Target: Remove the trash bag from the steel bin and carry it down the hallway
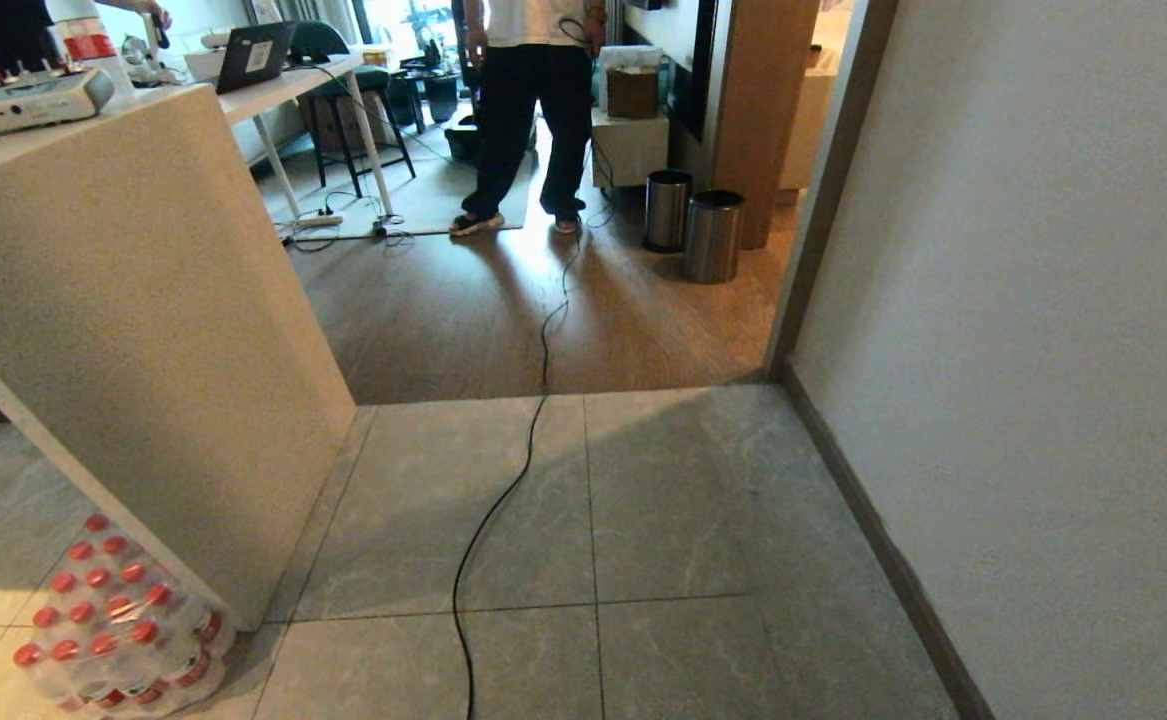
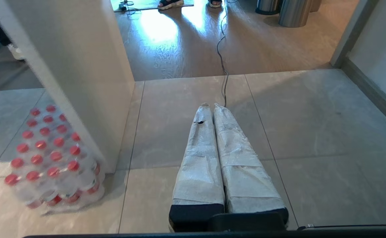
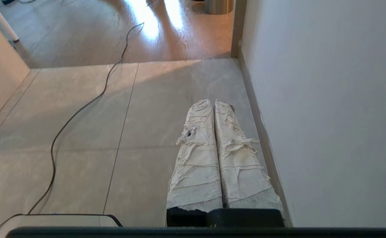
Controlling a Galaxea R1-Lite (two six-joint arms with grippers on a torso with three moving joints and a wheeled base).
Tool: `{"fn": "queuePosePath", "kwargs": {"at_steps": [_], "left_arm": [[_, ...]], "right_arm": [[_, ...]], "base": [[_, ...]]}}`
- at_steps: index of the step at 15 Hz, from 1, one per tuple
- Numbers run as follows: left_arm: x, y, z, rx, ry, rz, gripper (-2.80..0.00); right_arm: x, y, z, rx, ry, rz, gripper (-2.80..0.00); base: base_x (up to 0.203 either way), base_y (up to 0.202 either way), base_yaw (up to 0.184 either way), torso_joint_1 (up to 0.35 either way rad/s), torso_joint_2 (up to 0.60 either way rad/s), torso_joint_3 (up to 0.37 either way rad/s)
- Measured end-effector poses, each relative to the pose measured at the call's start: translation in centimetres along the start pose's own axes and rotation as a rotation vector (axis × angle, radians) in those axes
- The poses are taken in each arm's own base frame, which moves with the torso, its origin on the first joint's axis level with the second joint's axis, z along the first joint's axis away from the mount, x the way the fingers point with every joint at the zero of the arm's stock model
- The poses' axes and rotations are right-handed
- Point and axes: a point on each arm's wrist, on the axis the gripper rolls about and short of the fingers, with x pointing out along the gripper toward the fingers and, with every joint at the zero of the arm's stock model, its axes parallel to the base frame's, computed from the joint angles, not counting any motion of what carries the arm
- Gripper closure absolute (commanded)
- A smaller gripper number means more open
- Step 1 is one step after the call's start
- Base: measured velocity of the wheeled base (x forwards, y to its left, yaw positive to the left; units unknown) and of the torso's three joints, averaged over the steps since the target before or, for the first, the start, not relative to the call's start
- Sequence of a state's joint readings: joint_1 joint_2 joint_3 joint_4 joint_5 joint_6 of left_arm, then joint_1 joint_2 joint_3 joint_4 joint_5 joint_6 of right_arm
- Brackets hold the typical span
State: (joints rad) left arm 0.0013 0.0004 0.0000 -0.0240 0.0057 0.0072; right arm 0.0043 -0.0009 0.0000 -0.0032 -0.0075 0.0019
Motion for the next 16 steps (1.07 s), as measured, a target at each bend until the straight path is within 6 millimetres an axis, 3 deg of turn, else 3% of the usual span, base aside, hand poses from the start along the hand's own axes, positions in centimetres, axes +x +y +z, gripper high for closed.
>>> {"fn": "queuePosePath", "kwargs": {"at_steps": [16], "left_arm": [[0.0,0.0,0.02,0.0,-0.002,0.0,0.0]], "right_arm": [[0.0,0.0,0.0,0.0,0.0,0.0,0.0]], "base": [[0.194,0.0,0.001,0.002,0.0,0.002]]}}
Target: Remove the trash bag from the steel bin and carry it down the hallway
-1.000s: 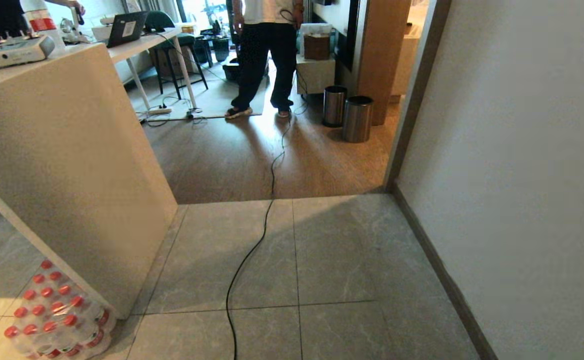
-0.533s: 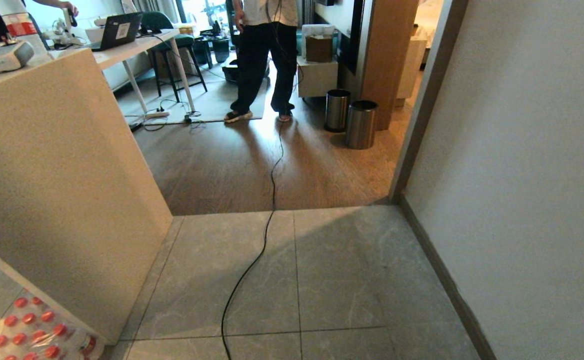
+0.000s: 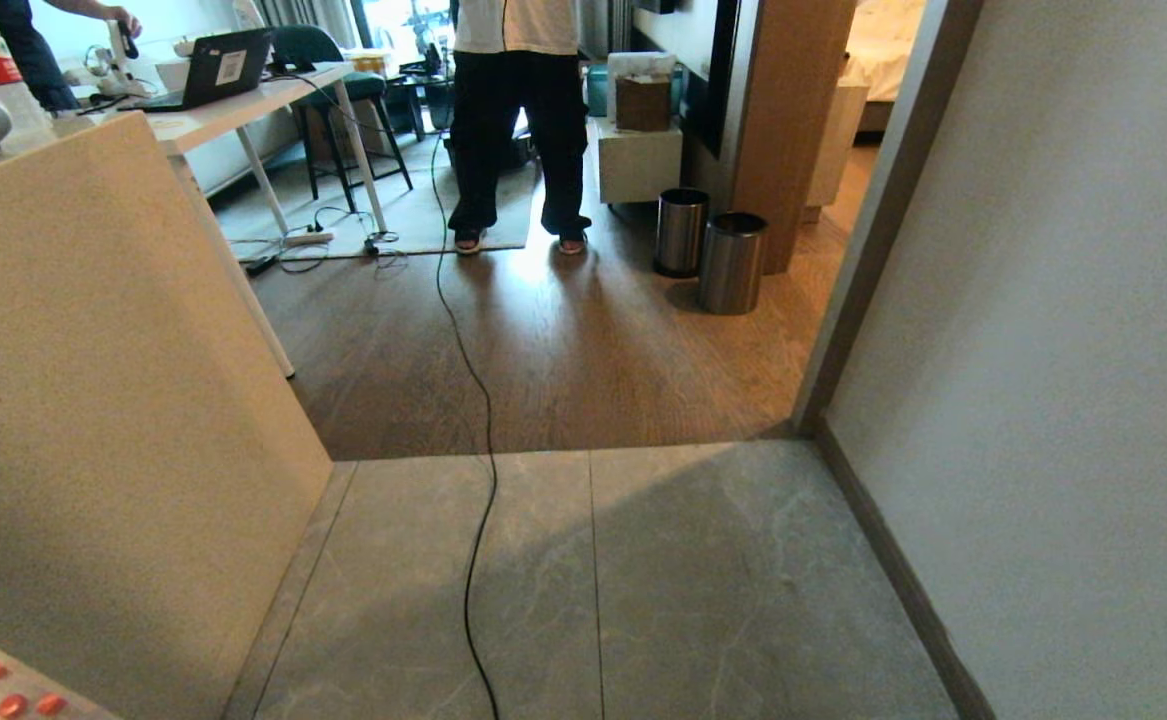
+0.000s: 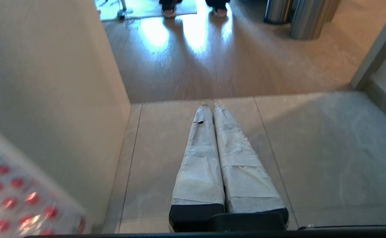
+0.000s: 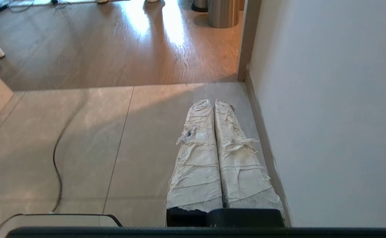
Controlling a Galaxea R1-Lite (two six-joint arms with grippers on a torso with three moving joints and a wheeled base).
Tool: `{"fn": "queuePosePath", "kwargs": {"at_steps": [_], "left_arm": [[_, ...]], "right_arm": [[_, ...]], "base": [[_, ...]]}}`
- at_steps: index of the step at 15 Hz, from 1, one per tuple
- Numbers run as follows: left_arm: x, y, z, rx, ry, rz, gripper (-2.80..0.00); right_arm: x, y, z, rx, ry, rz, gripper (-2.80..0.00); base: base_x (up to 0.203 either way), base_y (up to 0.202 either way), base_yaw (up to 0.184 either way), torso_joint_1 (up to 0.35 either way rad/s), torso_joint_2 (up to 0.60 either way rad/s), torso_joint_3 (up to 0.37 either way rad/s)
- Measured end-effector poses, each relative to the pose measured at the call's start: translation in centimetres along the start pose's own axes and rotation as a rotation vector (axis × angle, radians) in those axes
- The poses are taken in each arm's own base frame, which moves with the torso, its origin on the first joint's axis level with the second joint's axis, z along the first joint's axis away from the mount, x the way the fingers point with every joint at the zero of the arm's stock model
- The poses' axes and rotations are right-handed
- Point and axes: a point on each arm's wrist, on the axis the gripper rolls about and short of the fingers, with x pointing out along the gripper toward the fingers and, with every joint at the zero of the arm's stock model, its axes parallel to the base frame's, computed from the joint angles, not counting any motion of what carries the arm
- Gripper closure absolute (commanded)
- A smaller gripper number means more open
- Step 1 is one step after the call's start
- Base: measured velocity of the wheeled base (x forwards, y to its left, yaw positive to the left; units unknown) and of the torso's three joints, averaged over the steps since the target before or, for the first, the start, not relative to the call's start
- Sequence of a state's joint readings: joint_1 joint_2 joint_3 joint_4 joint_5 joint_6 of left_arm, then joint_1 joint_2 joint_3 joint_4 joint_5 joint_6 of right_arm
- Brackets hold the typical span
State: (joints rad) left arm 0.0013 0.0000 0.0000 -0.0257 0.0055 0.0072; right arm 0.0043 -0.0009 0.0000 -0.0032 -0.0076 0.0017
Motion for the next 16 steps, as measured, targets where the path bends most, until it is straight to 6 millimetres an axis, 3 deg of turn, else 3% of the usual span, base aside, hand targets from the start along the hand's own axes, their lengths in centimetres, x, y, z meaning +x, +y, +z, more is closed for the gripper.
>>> {"fn": "queuePosePath", "kwargs": {"at_steps": [16], "left_arm": [[0.0,0.0,-0.01,-0.004,0.001,0.0,0.0]], "right_arm": [[0.0,0.0,0.0,0.0,0.0,0.0,0.0]], "base": [[0.193,0.0,0.002,0.002,0.0,0.002]]}}
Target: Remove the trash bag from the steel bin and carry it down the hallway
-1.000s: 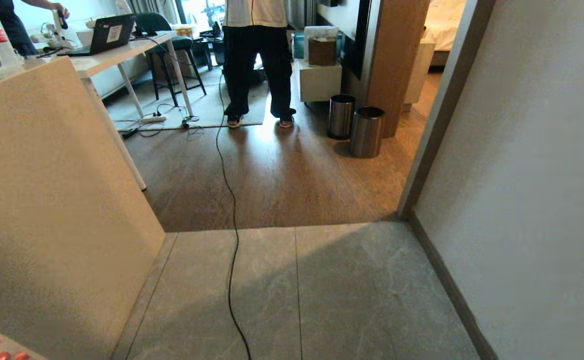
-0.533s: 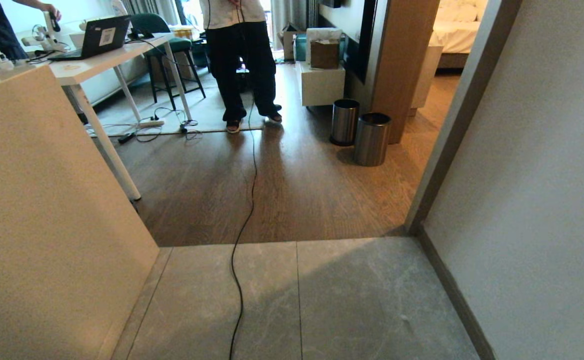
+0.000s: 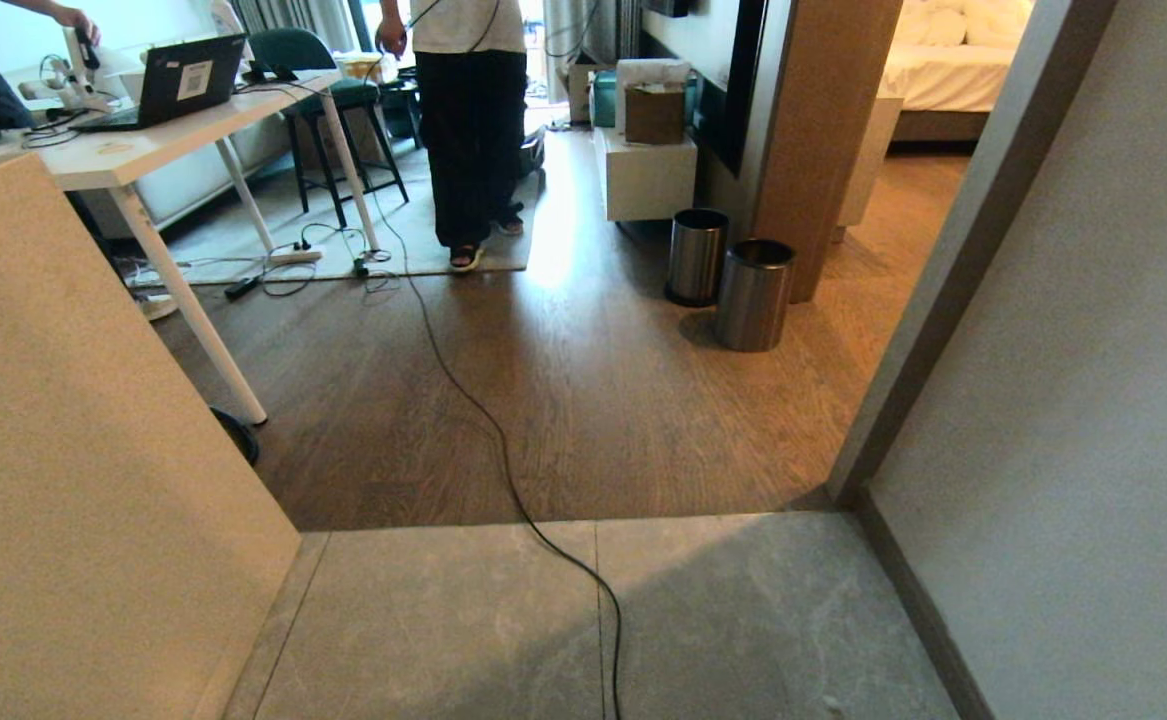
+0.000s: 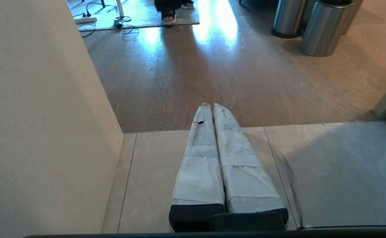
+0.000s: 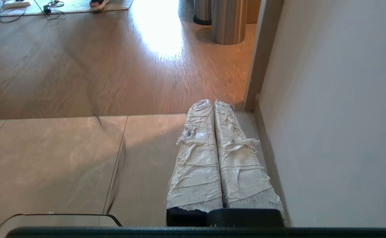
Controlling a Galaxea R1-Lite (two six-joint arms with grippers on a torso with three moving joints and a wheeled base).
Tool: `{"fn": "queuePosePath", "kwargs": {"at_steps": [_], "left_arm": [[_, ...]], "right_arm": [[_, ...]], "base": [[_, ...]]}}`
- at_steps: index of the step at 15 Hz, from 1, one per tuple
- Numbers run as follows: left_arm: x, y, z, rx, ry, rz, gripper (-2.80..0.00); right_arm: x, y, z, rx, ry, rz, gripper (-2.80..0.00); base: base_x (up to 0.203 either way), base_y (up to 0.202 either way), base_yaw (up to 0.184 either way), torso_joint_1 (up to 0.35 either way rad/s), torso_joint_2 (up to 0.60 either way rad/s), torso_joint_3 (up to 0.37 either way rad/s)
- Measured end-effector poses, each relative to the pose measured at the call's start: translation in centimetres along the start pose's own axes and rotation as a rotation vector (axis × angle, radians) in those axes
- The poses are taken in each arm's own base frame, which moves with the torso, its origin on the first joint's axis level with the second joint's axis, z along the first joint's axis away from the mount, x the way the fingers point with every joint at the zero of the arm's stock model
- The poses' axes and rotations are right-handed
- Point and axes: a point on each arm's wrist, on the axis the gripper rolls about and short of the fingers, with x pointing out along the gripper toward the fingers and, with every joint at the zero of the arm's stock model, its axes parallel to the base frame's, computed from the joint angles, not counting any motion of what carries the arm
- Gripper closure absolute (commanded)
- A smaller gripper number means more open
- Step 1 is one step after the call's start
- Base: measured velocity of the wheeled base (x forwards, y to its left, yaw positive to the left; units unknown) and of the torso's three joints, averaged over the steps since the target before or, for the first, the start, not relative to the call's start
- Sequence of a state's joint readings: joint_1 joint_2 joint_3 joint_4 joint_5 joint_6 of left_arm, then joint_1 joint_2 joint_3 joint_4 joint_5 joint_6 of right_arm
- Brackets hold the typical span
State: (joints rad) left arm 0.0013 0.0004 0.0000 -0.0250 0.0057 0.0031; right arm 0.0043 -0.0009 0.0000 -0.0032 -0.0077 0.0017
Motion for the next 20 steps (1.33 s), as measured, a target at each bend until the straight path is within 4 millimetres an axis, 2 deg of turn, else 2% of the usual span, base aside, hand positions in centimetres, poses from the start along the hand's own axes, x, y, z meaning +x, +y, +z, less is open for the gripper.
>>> {"fn": "queuePosePath", "kwargs": {"at_steps": [20], "left_arm": [[0.0,0.0,0.01,-0.006,-0.001,0.0,0.0]], "right_arm": [[0.0,0.0,0.0,0.0,0.0,0.0,0.0]], "base": [[0.194,0.0,0.001,0.003,0.0,0.002]]}}
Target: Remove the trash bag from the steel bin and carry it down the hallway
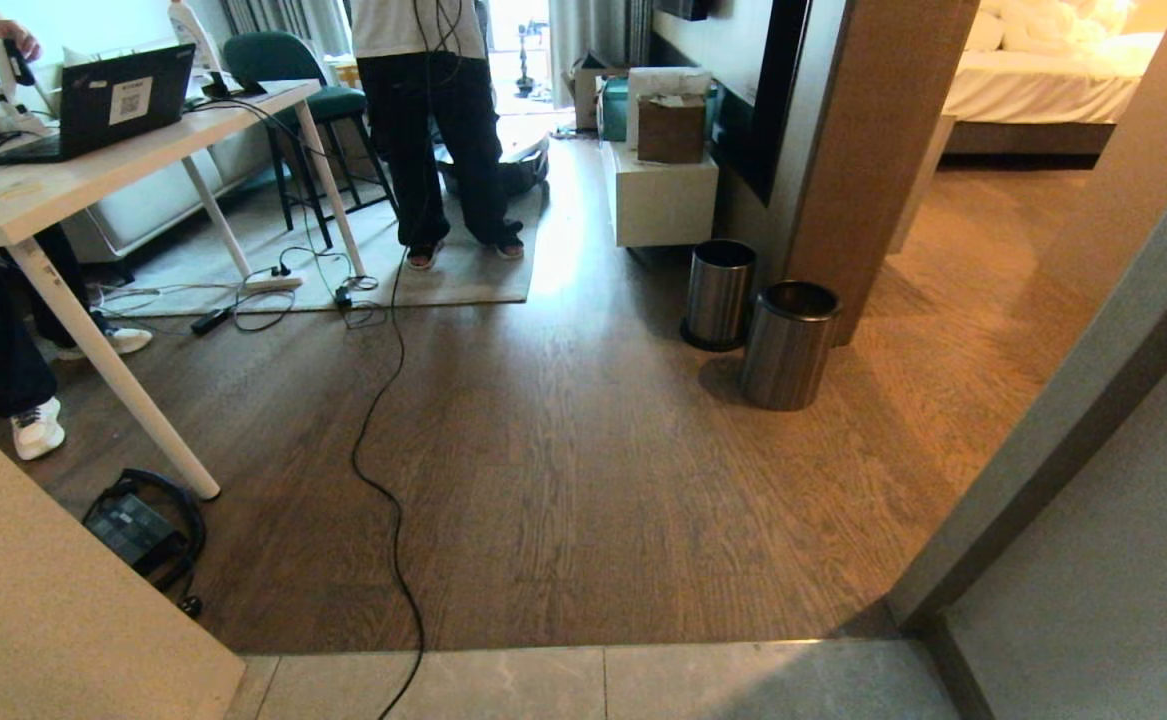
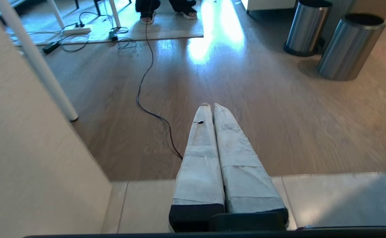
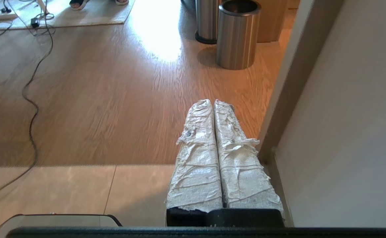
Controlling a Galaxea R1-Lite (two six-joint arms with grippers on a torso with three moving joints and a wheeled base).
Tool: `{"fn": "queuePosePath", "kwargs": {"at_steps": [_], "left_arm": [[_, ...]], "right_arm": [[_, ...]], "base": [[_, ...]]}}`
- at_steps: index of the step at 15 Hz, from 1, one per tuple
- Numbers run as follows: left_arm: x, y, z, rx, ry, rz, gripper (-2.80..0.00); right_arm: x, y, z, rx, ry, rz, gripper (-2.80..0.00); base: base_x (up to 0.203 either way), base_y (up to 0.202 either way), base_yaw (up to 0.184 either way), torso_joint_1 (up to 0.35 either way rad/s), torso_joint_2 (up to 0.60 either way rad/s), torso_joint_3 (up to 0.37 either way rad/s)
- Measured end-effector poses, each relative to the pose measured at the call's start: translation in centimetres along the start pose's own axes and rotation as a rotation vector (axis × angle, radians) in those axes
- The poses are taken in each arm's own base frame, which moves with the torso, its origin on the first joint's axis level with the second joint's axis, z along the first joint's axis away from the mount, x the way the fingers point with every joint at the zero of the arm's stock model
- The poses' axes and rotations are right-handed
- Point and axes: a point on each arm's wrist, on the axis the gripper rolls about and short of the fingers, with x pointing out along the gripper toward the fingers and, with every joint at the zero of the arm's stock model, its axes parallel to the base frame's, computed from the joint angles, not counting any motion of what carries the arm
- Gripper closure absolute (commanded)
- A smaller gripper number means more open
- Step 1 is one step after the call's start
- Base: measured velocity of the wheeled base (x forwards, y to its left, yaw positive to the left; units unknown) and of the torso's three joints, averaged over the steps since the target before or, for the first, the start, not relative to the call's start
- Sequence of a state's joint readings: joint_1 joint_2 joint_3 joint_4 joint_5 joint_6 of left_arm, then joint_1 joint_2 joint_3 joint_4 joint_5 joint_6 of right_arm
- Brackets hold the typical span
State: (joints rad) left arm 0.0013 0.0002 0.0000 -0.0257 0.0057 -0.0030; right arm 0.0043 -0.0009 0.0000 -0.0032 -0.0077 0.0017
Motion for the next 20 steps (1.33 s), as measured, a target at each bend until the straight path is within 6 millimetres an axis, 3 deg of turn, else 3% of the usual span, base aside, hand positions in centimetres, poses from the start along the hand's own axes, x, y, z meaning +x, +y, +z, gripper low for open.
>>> {"fn": "queuePosePath", "kwargs": {"at_steps": [20], "left_arm": [[0.0,0.0,0.0,0.0,0.0,0.0,0.0]], "right_arm": [[0.0,0.0,0.0,0.0,0.0,0.0,0.0]], "base": [[0.193,0.0,0.001,0.002,0.0,0.003]]}}
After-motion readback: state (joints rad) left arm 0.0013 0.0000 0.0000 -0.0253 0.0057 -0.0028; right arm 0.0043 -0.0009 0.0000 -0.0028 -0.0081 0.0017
